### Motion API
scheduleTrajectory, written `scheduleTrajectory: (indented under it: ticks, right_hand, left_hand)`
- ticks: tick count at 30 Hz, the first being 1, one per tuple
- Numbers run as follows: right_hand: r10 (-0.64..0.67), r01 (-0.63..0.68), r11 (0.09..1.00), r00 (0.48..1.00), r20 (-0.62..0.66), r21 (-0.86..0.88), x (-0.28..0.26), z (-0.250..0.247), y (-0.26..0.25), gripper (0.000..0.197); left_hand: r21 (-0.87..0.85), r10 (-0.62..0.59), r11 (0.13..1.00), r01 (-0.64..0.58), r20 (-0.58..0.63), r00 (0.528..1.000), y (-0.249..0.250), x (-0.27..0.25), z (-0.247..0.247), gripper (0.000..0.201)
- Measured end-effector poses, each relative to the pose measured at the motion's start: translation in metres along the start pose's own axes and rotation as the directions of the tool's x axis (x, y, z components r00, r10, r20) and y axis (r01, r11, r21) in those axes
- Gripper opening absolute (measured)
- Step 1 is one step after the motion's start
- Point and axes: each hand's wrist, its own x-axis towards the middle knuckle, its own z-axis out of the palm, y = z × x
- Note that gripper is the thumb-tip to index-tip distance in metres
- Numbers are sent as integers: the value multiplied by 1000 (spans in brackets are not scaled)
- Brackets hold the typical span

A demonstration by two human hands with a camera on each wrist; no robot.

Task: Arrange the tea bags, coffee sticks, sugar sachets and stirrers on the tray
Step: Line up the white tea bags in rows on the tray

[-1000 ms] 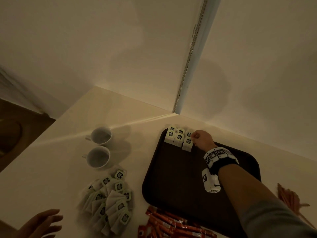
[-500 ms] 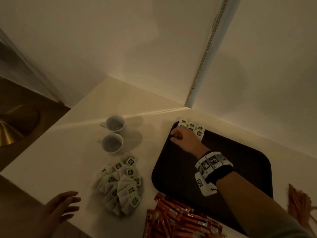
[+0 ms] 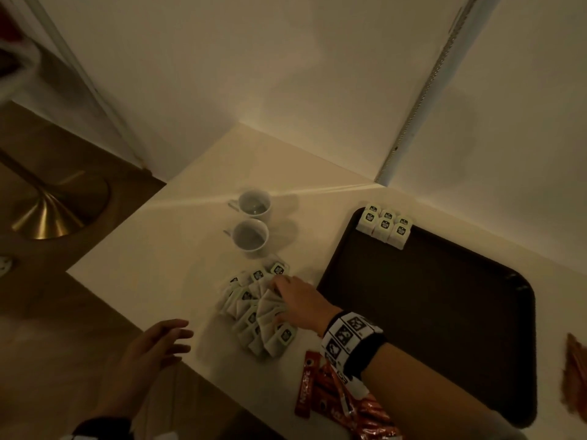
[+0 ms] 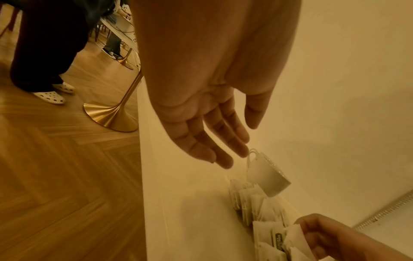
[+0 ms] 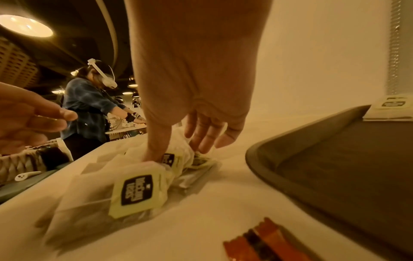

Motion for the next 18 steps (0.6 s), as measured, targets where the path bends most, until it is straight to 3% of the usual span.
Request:
scheduleTrajectory:
  ticks: [2, 6, 11, 15, 18]
  right_hand:
    - [40, -40, 997, 999, -5, 64, 0, 3, -1, 44]
    - [-1, 1, 996, 1000, -9, 85, -1, 5, -2, 23]
    - [28, -13, 953, 998, -47, 303, -5, -13, 6, 36]
    - [0, 51, 901, 993, -118, 432, -15, -55, -8, 27]
    - [-106, 137, 845, 990, -90, 516, -28, -94, -26, 19]
  left_hand:
    - [-9, 9, 1000, -9, -2, 1000, -2, -2, -4, 20]
    - [-28, 34, 999, -34, 3, 999, -3, -2, -10, 21]
    - [-50, 77, 996, -74, 58, 995, 15, -3, -3, 21]
    - [-126, 105, 988, -86, 154, 983, 56, -1, 19, 24]
    - [-207, 96, 978, -31, 311, 946, 98, 6, 50, 38]
